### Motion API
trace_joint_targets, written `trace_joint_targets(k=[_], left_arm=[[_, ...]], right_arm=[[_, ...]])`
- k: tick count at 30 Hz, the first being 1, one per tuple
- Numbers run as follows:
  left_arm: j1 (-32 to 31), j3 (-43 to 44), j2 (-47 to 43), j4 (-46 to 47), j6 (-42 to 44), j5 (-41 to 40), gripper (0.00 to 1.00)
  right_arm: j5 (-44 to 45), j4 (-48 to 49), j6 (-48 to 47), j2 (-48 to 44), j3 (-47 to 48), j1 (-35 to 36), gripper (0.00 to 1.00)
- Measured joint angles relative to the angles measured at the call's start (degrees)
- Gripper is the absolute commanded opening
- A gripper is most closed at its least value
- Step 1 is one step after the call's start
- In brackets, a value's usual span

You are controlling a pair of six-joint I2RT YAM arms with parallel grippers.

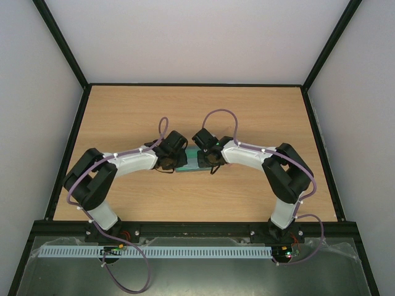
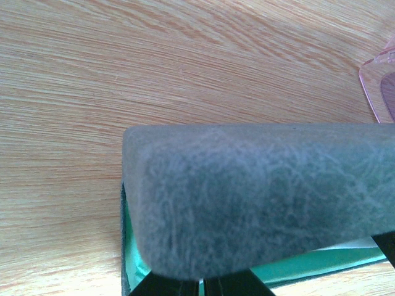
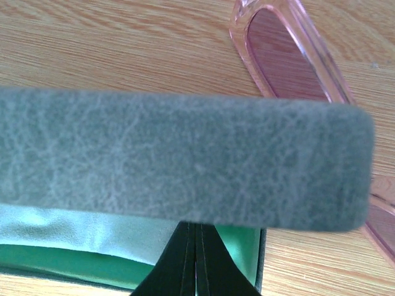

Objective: Organize the sunglasses
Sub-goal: Place the glasses cleaning cloth in the sunglasses case.

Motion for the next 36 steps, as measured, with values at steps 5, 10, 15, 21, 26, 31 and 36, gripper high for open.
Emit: trace_joint_targets(k=[5, 10, 15, 21, 26, 31, 36], left_arm=[[0.0, -0.44, 0.5, 0.44, -0.02, 0.0, 0.02], [0.0, -0.79, 0.7, 0.52, -0.02, 0.02, 0.02], [0.0, -0.83, 1.36, 0.55, -0.02, 0.02, 0.03], [0.0, -0.85, 1.73, 0.59, -0.07, 0.02, 0.13], [0.0, -0.94, 1.73, 0.59, -0.26, 0.0, 0.15], [0.0, -1.18, 1.73, 0.52, -0.28, -0.09, 0.16], [0.0, -1.18, 1.73, 0.5, -0.28, -0.17, 0.18]], right_arm=[[0.0, 0.02, 0.02, 0.35, 0.0, 0.0, 0.01], [0.0, 0.04, 0.02, 1.09, 0.0, 0.0, 0.01], [0.0, 0.07, 0.02, 1.57, 0.0, -0.02, 0.01], [0.02, 0.07, 0.02, 1.57, 0.0, -0.02, 0.05], [0.22, 0.07, 0.07, 1.57, 0.0, -0.02, 0.1], [0.96, 0.02, 0.09, 1.57, 0.0, -0.02, 0.18], [1.73, -0.04, 0.02, 1.57, 0.0, -0.04, 0.2]])
